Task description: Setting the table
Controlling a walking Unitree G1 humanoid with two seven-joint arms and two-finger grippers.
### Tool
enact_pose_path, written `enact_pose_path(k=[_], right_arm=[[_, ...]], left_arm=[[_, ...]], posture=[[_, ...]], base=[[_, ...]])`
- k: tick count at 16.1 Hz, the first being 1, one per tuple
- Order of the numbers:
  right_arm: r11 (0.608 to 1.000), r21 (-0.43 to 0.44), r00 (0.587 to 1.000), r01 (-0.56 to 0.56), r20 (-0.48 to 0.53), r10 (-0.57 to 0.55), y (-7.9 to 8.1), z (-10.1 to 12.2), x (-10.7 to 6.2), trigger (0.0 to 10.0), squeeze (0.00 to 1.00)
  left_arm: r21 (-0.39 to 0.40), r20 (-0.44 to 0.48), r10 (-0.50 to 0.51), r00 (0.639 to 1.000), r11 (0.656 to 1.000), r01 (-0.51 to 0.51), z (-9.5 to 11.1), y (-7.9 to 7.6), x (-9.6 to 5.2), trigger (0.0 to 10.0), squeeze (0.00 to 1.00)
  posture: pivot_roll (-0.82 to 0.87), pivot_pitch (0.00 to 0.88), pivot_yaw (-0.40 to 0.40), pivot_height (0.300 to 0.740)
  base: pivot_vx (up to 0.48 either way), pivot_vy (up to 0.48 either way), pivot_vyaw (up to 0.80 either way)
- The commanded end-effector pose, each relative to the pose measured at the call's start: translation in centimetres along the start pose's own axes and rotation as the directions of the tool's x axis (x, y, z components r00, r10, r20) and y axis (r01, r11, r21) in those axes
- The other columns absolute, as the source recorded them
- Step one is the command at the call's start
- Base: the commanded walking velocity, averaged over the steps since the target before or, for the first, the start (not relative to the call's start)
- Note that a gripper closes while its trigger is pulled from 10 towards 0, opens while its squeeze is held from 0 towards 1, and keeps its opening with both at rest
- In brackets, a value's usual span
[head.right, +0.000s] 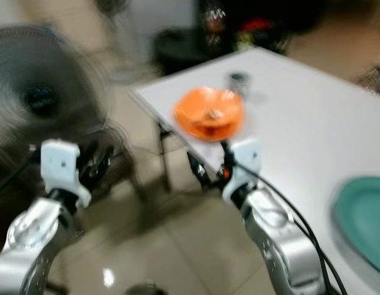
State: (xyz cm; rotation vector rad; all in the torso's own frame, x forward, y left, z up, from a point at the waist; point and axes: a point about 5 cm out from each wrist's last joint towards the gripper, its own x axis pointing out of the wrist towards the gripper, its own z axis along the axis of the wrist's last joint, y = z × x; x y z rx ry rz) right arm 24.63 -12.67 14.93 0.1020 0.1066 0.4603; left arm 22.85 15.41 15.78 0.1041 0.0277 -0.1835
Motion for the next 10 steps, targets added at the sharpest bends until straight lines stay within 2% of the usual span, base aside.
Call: enact_pose_path(k=[1, 4, 6, 10], right_arm=[[1.000, 0.014, 1.000, -0.004, -0.001, 0.004, 0.26, -0.02, 0.15, 10.0, 1.00], [1.000, 0.020, 1.000, -0.002, 0.004, 0.002, 0.24, 0.02, 0.30, 10.0, 1.00], [0.997, 0.066, 0.999, 0.035, 0.006, -0.035, -0.15, 0.00, 0.46, 10.0, 1.00], [0.997, 0.060, 0.999, 0.047, 0.004, -0.047, -0.33, -0.01, 0.65, 10.0, 1.00]], left_arm=[[0.016, 0.010, 0.009, 1.000, 1.000, -0.009, 0.35, 0.57, 0.09, 10.0, 0.00], [0.029, 0.013, 0.008, 1.000, 1.000, -0.009, 0.49, 0.87, 0.17, 10.0, 0.00], [0.032, 0.012, 0.009, 1.000, 0.999, -0.010, 0.53, 1.06, 0.21, 10.0, 0.00], [0.038, 0.011, 0.010, 1.000, 0.999, -0.011, 0.54, 1.21, 0.30, 10.0, 0.00]], posture=[[0.09, 0.000, 0.037, 0.740], [0.10, 0.000, 0.040, 0.740], [0.10, 0.000, 0.045, 0.740], [0.10, 0.000, 0.043, 0.740]], base=[[0.000, 0.341, 0.80], [0.000, 0.338, 0.70], [0.000, 0.354, 0.00], [0.000, 0.361, 0.00]])
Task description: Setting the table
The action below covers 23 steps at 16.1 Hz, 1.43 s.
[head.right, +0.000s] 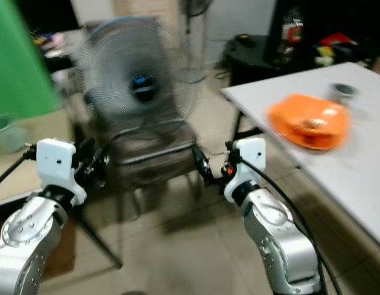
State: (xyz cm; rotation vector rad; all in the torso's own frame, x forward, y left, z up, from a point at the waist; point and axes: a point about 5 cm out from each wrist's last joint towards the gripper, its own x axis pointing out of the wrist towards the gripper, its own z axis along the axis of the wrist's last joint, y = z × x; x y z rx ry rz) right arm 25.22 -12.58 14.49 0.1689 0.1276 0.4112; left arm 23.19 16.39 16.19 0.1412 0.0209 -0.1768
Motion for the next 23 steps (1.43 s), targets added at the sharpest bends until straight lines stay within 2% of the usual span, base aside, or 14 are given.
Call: enact_pose_path(k=[1, 14, 23], right_arm=[[1.000, -0.020, 1.000, -0.004, 0.005, 0.004, -0.1, 0.4, 0.1, 10.0, 1.00], [0.998, -0.042, 0.999, -0.036, 0.015, 0.036, 0.4, 0.8, 0.9, 10.0, 1.00], [0.998, -0.047, 0.998, -0.052, 0.025, 0.054, 0.6, 1.0, 1.1, 10.0, 1.00]], left_arm=[[-0.001, 0.009, 0.003, 1.000, 1.000, -0.003, 0.3, 0.2, 0.2, 10.0, 0.00], [0.021, 0.026, 0.018, 1.000, 1.000, -0.019, 1.0, 1.1, 0.4, 10.0, 0.00], [0.037, 0.042, 0.032, 0.999, 0.999, -0.033, 1.4, 1.6, 0.6, 10.0, 0.00]], posture=[[0.10, 0.000, 0.039, 0.740], [0.12, 0.000, 0.037, 0.740], [0.12, 0.000, 0.039, 0.740]], base=[[0.000, 0.360, 0.00], [0.000, 0.361, 0.00], [0.000, 0.321, 0.77]])
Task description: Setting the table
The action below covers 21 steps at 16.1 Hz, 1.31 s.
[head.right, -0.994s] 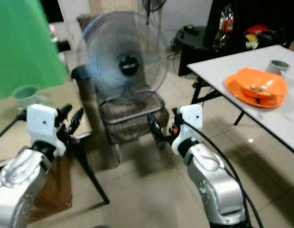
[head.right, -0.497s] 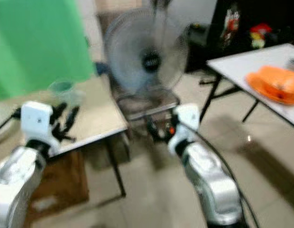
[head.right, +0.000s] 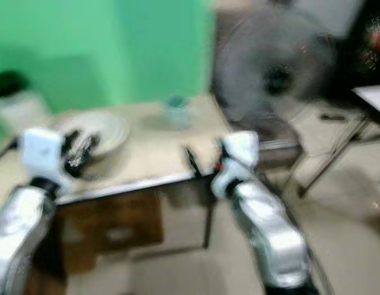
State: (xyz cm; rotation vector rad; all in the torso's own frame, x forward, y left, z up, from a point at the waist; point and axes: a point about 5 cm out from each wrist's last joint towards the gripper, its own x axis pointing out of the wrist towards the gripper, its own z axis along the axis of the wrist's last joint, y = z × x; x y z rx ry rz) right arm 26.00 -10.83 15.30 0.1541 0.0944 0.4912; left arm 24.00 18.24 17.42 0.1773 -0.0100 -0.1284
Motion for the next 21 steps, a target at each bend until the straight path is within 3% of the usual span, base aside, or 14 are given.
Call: enact_pose_path(k=[1, 5, 8, 12, 13, 16, 21], right_arm=[[0.999, -0.023, 1.000, 0.026, 0.006, -0.026, -0.8, 0.3, -0.2, 10.0, 1.00], [0.999, -0.025, 1.000, 0.024, 0.019, -0.024, -0.9, 0.6, 0.0, 10.0, 1.00], [0.998, -0.015, 0.998, 0.059, 0.028, -0.058, -1.3, 0.7, 0.0, 10.0, 1.00], [0.991, 0.015, 0.991, 0.134, 0.019, -0.134, -2.1, 0.8, -0.4, 10.0, 1.00], [0.987, 0.015, 0.987, 0.161, 0.011, -0.161, -2.4, 0.7, -0.5, 10.0, 0.00], [0.984, 0.018, 0.985, 0.175, -0.006, -0.175, -2.6, 0.8, -0.2, 10.0, 0.00], [0.984, 0.018, 0.984, 0.179, -0.012, -0.179, -2.3, 0.7, 0.7, 10.0, 0.00]], left_arm=[[0.003, 0.030, 0.010, 0.999, 1.000, -0.010, 0.7, -0.3, 0.3, 10.0, 0.00], [0.018, 0.042, 0.048, 0.998, 0.999, -0.049, 1.0, 0.4, 0.7, 10.0, 0.00], [0.014, 0.035, 0.025, 0.999, 1.000, -0.025, 0.7, 0.0, 0.7, 10.0, 0.00], [0.004, 0.001, -0.022, 1.000, 1.000, 0.022, 0.0, -0.9, 0.7, 10.0, 0.00], [0.000, -0.007, -0.033, 0.999, 0.999, 0.033, -0.2, -1.1, 0.7, 10.0, 0.00], [-0.013, 0.025, -0.084, 0.996, 0.996, 0.084, 0.1, -1.9, 1.6, 10.0, 0.00], [-0.004, 0.032, -0.102, 0.994, 0.995, 0.102, 0.1, -1.7, 2.1, 10.0, 0.00]], posture=[[0.12, 0.000, 0.039, 0.740], [0.12, 0.000, 0.039, 0.740], [0.12, 0.000, 0.039, 0.740], [0.10, 0.000, 0.038, 0.740], [0.09, 0.000, 0.044, 0.740], [0.08, 0.000, 0.051, 0.740], [0.08, 0.000, 0.053, 0.740]], base=[[0.000, 0.000, 0.80], [0.000, -0.360, 0.80], [0.000, -0.480, 0.72], [0.000, 0.000, 0.00], [0.000, 0.000, 0.00], [0.000, 0.000, 0.00], [0.211, 0.000, -0.31]])
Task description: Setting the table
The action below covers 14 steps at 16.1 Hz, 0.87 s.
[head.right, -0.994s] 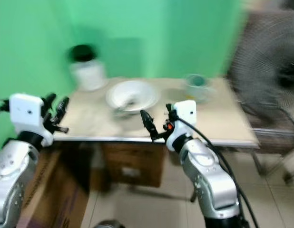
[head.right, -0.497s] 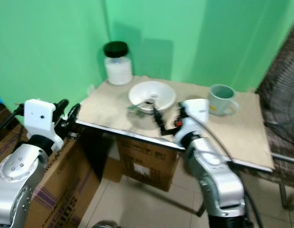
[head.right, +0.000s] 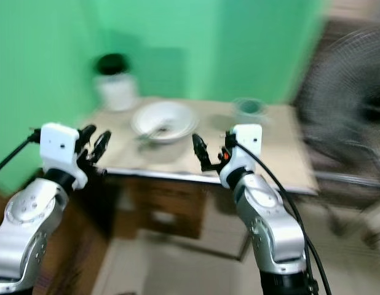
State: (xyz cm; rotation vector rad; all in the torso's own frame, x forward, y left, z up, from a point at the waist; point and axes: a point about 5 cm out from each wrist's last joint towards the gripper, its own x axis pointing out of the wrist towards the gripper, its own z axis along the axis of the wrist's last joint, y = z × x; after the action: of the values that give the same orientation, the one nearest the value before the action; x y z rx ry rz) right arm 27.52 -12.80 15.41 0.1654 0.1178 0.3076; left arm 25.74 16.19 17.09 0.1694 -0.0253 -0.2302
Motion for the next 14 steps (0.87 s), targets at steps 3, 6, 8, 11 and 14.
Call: enact_pose_path(k=[3, 6, 8, 11, 14], right_arm=[[0.999, 0.002, 0.999, -0.049, -0.019, 0.049, 0.8, 0.3, 1.1, 10.0, 0.00], [0.995, -0.012, 0.994, -0.099, -0.037, 0.098, 1.1, 0.4, 1.9, 10.0, 0.00], [0.995, -0.016, 0.994, -0.103, -0.038, 0.102, 1.0, 0.4, 2.1, 10.0, 0.00], [0.996, -0.007, 0.995, -0.094, -0.022, 0.094, 0.9, 0.6, 2.2, 10.0, 0.00], [0.995, -0.009, 0.995, -0.096, -0.011, 0.096, 0.9, 0.8, 2.3, 10.0, 0.00]], left_arm=[[0.014, 0.012, 0.016, 1.000, 1.000, -0.017, 0.2, 0.9, 0.0, 10.0, 0.00], [0.027, 0.024, 0.028, 0.999, 0.999, -0.028, 0.6, 1.6, 0.1, 10.0, 0.00], [0.028, 0.026, 0.023, 0.999, 0.999, -0.024, 0.6, 1.6, 0.1, 10.0, 0.00], [0.026, 0.029, 0.015, 0.999, 1.000, -0.016, 0.6, 1.7, 0.3, 10.0, 0.00], [0.016, 0.036, 0.006, 0.999, 1.000, -0.007, 0.8, 1.5, 0.4, 10.0, 0.00]], posture=[[0.09, 0.000, 0.047, 0.740], [0.11, 0.000, 0.039, 0.740], [0.11, 0.000, 0.042, 0.740], [0.11, 0.000, 0.040, 0.740], [0.11, 0.000, 0.035, 0.740]], base=[[0.278, 0.000, 0.00], [0.300, 0.000, 0.00], [0.306, 0.000, 0.00], [0.326, 0.000, 0.00], [0.361, 0.000, 0.00]])
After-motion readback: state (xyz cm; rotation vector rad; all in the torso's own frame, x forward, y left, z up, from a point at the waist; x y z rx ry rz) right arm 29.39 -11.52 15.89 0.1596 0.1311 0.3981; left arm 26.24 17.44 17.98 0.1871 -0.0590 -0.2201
